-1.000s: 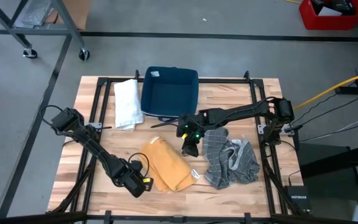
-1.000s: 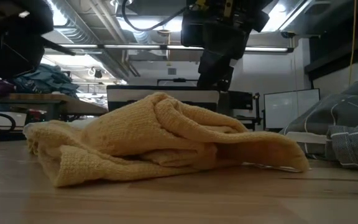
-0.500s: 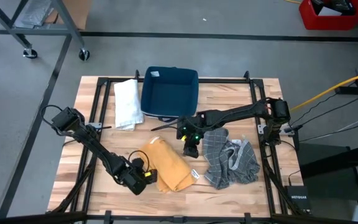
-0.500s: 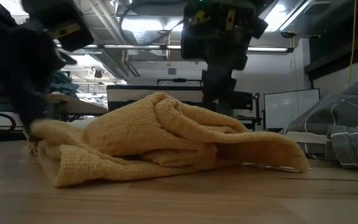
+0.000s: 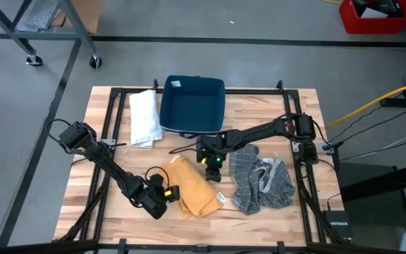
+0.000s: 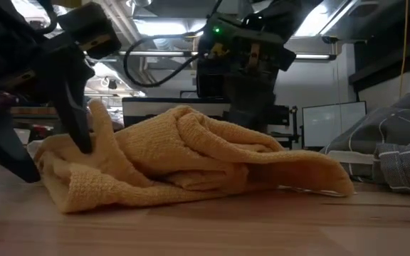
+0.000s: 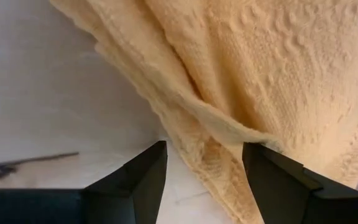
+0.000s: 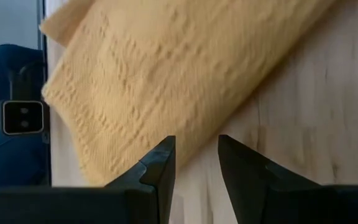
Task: Fold towel
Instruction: Stack the yellow towel on top of the white patterned towel
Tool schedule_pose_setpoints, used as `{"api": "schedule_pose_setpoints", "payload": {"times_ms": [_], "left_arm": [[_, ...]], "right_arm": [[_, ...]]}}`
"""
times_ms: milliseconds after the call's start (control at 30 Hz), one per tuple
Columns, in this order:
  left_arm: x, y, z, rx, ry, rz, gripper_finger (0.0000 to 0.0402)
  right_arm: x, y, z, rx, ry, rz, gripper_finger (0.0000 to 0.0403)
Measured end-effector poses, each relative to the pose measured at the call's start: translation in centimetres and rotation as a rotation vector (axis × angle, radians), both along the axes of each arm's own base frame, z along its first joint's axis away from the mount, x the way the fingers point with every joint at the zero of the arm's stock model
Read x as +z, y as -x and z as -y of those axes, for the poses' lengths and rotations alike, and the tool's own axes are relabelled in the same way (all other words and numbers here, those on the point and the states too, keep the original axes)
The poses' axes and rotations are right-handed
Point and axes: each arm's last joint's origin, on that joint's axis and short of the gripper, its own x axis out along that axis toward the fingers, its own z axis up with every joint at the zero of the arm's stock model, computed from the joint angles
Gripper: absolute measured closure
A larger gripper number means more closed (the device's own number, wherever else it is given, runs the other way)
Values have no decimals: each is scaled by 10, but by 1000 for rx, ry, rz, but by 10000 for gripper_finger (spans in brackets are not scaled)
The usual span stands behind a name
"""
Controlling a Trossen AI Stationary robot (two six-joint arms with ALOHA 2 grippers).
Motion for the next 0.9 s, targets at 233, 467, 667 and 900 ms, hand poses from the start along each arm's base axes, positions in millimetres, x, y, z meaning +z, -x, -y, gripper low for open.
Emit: {"api": "schedule_pose_setpoints", "payload": {"times_ms": [233, 467, 667, 900], "left_arm": [[-1, -5, -9, 23, -29, -9, 199], [-10, -13, -19, 52, -40, -42, 199], [-20, -18, -18, 36, -50, -43, 207], [-21, -16, -15, -19, -91, -55, 278]], "right_arm": [[-4, -6, 0, -17, 16, 35, 276], [-26, -8, 0, -29, -2, -22, 276], [-37, -15, -1, -29, -85, -11, 276], [-35, -24, -4, -15, -176, 70, 276]]}}
